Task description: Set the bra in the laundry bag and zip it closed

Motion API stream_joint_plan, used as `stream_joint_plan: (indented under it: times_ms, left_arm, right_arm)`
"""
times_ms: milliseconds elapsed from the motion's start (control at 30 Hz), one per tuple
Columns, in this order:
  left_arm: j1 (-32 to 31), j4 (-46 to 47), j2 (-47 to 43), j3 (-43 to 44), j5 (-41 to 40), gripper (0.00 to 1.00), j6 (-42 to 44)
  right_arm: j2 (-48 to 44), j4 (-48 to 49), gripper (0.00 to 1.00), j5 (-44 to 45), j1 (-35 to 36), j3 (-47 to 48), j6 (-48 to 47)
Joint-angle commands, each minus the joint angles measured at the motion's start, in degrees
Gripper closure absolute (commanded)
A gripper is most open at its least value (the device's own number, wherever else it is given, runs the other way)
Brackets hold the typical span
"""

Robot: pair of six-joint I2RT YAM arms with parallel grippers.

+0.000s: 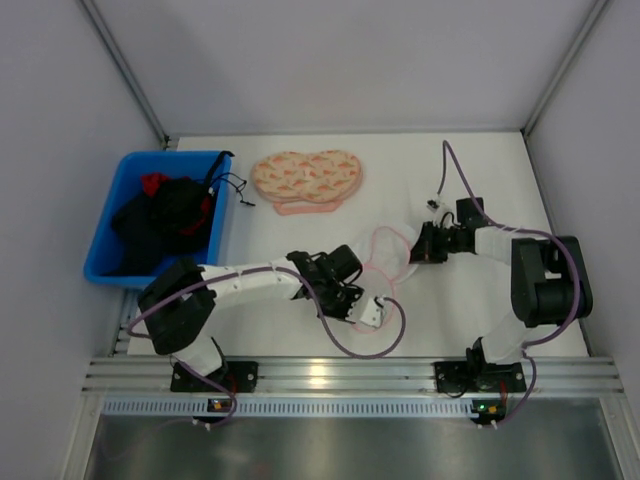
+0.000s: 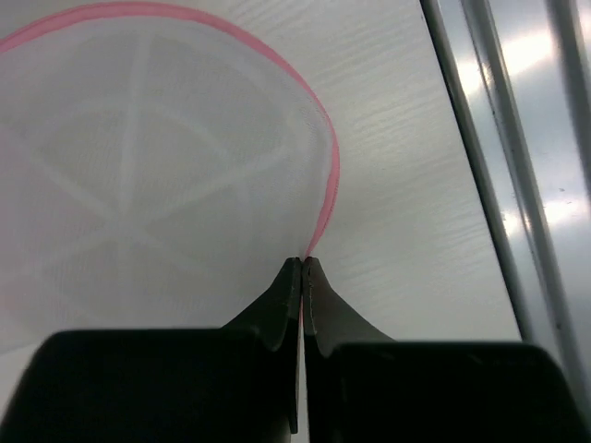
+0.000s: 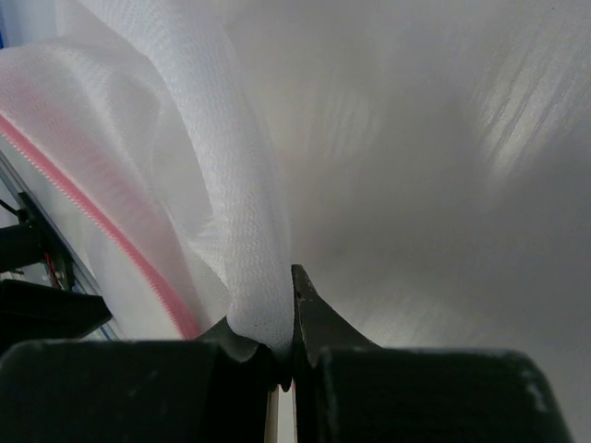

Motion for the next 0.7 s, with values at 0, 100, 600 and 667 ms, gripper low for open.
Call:
stream_joint_plan:
  times_ms: [0,100,600,667]
  left_arm:
    - [3.1,-4.6,-8.2,5.5,8.5,1.00,-13.4]
    - [10.1,-4.6,-9.9,8.2,17.9,1.00,-26.7]
    - [41.4,21.8,-6.0,5.4,25.2,1.00,-74.0]
    - [42.6,23.2,-5.9,6.4,21.6,1.00,-74.4]
  right_arm:
    - [-2.8,-0.2,1.00,-1.8,0.4,1.3,-2.2]
    - [-2.7,0.3,1.00,-3.2,0.5,1.0,-2.4]
    - [-0.9,-2.2,1.00,-2.9,2.5,1.8,-5.2]
    - [-0.6,-2.8,1.00,-1.7,2.4,2.0,-5.1]
